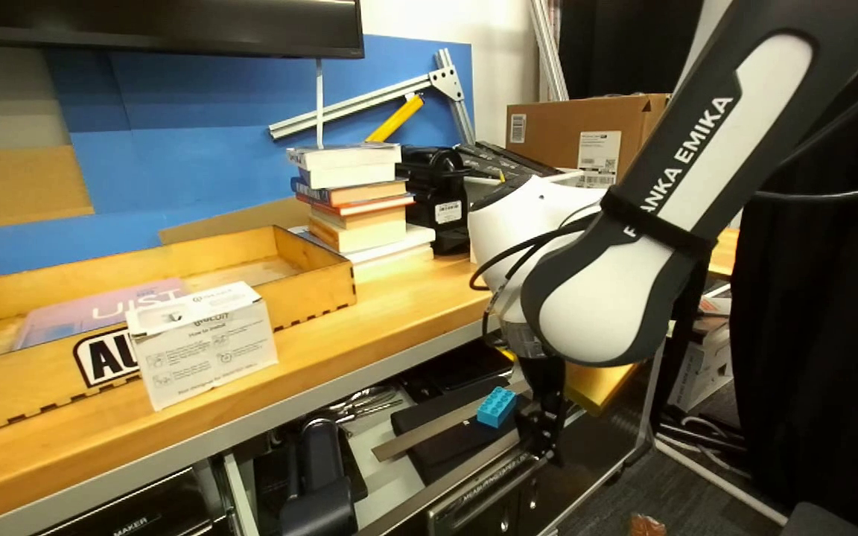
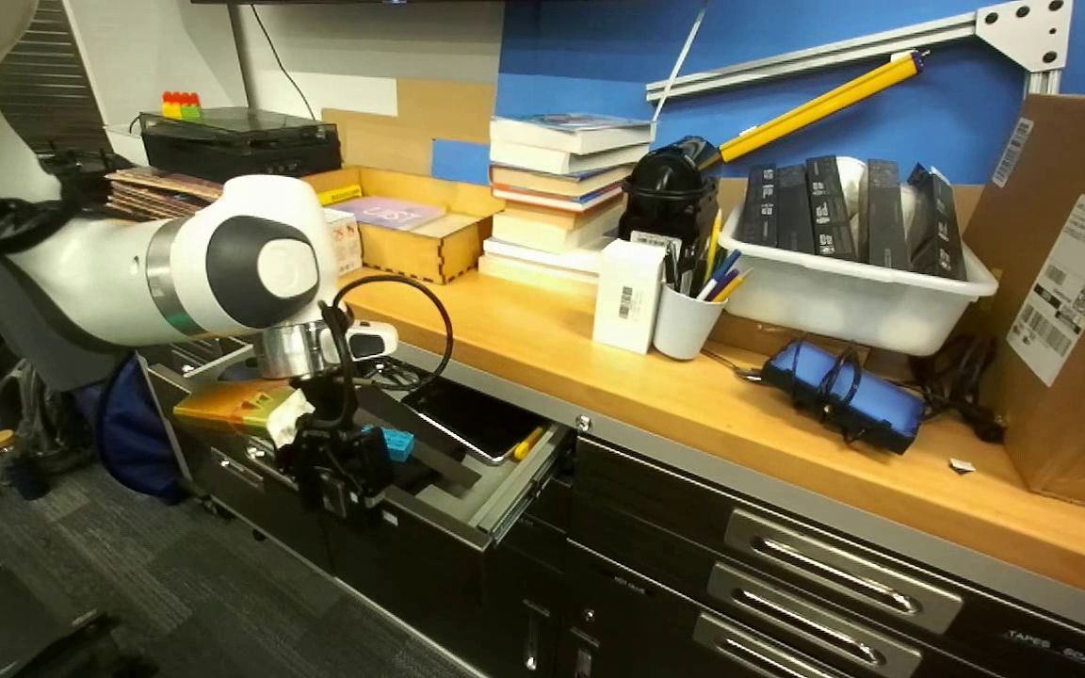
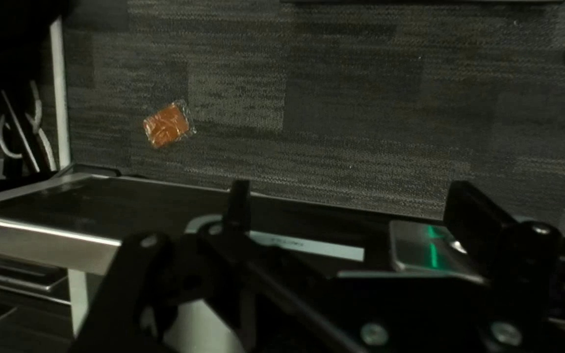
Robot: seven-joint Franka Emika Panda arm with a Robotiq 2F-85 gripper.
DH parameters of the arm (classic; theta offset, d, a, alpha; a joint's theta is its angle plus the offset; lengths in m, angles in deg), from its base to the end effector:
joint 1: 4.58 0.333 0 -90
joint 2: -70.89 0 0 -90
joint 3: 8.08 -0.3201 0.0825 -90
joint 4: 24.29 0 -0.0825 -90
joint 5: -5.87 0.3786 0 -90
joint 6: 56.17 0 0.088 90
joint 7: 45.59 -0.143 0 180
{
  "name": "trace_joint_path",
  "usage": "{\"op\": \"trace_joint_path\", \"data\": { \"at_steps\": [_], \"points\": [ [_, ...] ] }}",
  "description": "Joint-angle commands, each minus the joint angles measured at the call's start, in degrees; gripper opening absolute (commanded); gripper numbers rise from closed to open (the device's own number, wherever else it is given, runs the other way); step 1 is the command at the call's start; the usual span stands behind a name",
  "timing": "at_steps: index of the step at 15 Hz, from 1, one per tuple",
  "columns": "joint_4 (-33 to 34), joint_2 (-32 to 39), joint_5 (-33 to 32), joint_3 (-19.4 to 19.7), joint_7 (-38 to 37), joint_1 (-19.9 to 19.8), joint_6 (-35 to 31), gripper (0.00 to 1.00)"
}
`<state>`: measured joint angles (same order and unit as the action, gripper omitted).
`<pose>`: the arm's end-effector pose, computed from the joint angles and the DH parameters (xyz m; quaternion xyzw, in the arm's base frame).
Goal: Put the blue object in the drawer, then close it
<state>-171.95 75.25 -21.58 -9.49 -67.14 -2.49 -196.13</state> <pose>0.4156 0.0143 0.1933 0.9851 0.0427 -0.0709 0.1508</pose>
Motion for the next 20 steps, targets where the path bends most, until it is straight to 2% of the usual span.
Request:
{"op": "trace_joint_path", "data": {
  "at_steps": [1,7,13,16,20],
  "points": [
    [1.8,2.0,-6.8,0.1,-7.6,2.4,-5.2,1.0],
    [6.9,5.2,-21.4,0.8,-23.6,5.2,-10.7,1.0],
    [15.2,11.0,-36.6,1.0,-38.1,6.5,-11.2,1.0],
    [19.4,14.1,-40.4,0.5,-42.9,7.3,-10.9,1.0],
    [23.6,17.0,-41.2,0.0,-46.6,8.4,-10.8,1.0]
  ]
}}
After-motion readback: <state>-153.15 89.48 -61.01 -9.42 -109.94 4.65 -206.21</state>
